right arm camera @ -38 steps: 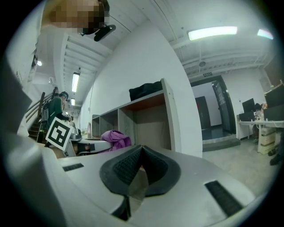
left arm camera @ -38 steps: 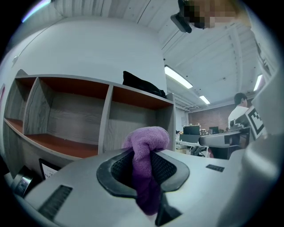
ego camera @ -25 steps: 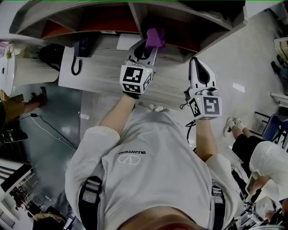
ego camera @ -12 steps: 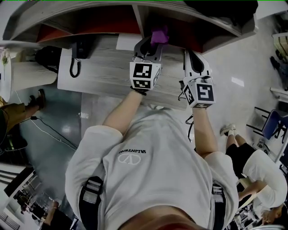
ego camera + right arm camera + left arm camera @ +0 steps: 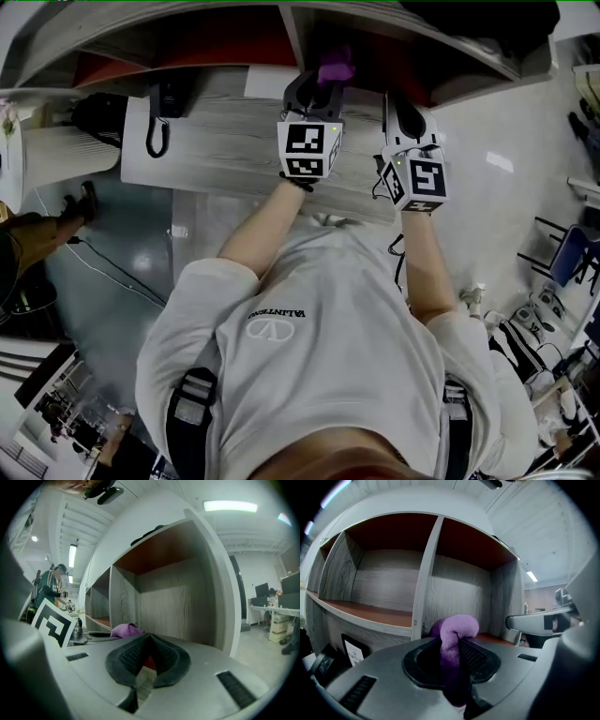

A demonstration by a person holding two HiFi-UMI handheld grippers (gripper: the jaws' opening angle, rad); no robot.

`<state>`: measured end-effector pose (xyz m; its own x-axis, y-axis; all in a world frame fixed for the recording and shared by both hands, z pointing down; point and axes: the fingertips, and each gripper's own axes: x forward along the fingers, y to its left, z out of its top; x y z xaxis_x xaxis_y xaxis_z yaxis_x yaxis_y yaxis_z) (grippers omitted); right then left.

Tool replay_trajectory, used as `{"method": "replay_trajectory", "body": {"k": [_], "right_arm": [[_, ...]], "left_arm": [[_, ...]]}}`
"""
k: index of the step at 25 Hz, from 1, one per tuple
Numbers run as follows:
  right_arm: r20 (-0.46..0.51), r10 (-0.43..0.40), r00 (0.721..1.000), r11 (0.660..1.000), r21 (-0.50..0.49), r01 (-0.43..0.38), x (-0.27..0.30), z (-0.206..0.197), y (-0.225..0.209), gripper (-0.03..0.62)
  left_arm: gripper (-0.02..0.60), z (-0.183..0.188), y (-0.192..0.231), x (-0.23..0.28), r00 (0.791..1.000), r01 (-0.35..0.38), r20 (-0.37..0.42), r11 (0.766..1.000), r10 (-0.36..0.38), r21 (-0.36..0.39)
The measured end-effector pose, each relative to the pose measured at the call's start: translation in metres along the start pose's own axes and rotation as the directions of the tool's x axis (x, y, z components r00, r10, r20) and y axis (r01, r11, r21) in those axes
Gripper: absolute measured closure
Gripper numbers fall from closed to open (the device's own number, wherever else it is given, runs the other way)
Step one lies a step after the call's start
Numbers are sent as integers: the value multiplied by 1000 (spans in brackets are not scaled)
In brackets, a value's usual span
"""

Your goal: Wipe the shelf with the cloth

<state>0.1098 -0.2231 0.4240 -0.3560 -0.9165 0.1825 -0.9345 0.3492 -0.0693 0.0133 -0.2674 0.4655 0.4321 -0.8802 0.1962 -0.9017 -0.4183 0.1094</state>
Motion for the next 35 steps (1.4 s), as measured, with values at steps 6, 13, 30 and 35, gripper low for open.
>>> {"method": "replay_trajectory", "body": {"k": [6, 13, 30, 35], "right_arm": [[-15, -8, 1000, 1000, 7, 8, 7, -9, 1, 594], [-20, -12, 1000, 1000, 24, 13, 10, -12, -2, 592], [-30, 1, 1000, 999, 39, 0, 10, -18, -5, 592], [-30, -8, 1000, 998, 55, 10, 7, -22, -10, 594]], "left_arm": [[499, -8, 2, 5, 1000, -13, -17, 1000, 13, -2], [499, -16, 4, 10, 999, -19, -36, 1000, 20, 10], [499, -19, 4, 13, 998, -34, -50, 999, 35, 27], [499, -21, 3, 13, 998, -35, -49, 999, 36, 31]]}}
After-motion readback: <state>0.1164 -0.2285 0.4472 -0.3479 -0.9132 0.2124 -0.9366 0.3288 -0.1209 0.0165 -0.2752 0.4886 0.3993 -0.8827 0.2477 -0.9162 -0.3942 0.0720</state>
